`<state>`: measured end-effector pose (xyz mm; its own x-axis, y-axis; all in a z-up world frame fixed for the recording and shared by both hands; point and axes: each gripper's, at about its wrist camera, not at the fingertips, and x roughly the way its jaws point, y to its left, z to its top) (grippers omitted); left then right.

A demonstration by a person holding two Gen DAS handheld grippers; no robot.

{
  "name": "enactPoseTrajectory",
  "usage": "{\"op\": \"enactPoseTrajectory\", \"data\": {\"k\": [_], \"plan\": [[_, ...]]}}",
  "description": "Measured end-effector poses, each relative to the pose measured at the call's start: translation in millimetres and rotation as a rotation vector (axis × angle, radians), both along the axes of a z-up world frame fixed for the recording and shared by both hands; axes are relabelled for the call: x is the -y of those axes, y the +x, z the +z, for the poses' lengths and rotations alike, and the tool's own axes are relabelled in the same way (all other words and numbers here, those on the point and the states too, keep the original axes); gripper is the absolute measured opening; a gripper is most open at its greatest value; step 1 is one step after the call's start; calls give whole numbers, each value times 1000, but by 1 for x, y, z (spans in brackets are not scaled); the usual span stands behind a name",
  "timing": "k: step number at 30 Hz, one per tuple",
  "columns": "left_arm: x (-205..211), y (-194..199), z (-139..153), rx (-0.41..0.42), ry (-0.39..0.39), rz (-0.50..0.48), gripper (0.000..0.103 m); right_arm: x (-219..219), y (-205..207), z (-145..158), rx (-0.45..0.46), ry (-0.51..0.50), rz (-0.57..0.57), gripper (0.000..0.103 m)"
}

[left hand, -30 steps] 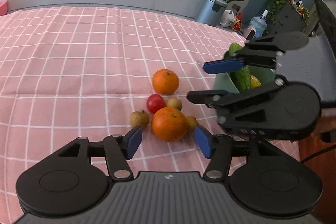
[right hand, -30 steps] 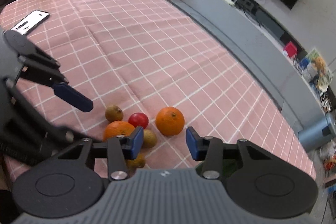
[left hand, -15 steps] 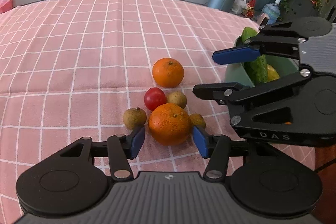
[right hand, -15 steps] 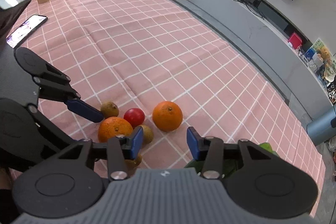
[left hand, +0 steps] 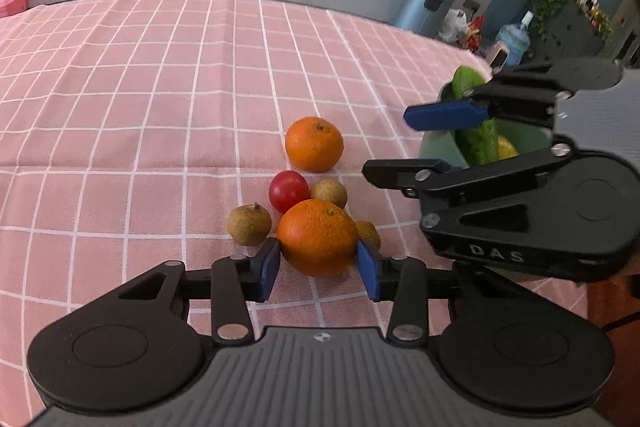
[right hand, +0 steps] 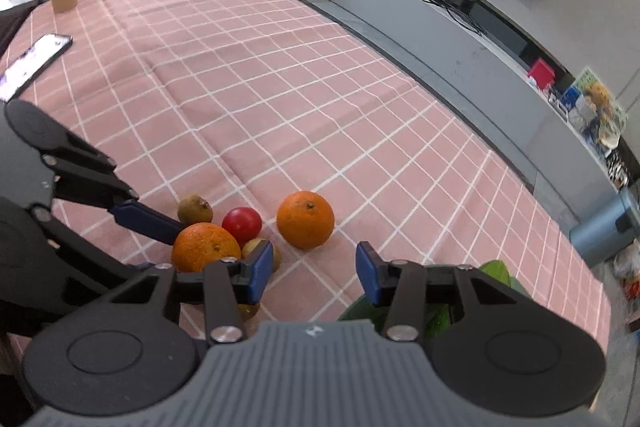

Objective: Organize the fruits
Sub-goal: 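Grasp an orange with the left tool while the right tool grasps another orange, then carry both held oranges toward the green colander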

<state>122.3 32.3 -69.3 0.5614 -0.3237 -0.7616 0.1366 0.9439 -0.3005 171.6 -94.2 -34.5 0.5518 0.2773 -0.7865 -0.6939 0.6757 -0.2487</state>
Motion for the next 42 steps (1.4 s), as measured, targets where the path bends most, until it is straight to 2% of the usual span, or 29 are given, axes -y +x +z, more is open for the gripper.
{"op": "enactPoseTrajectory", "data": {"k": [8, 15, 22, 26, 30, 34, 38, 42], "plan": [[-29, -15, 22, 43, -26, 77, 46, -4, 13, 4, -45, 78, -48, 43], [-53, -8, 21, 54, -53, 158, 43, -20, 38, -10, -118, 99, -96, 37], [-58, -2, 13, 31, -47, 147, 41, -27, 56, -28, -181, 86, -160, 38], [-56, -4, 7, -11, -37, 133, 39, -26, 58, -31, -175, 80, -171, 40], [-56, -6, 6, -18, -25, 128, 39, -27, 63, -35, -176, 80, -182, 39], [-53, -6, 9, -31, -21, 123, 41, -31, 62, -38, -171, 56, -172, 40], [-51, -2, 5, -39, 1, 124, 51, -32, 60, -38, -160, 48, -166, 40], [-55, 1, -5, -61, 7, 144, 51, -28, 53, -31, -136, 80, -179, 40]]}}
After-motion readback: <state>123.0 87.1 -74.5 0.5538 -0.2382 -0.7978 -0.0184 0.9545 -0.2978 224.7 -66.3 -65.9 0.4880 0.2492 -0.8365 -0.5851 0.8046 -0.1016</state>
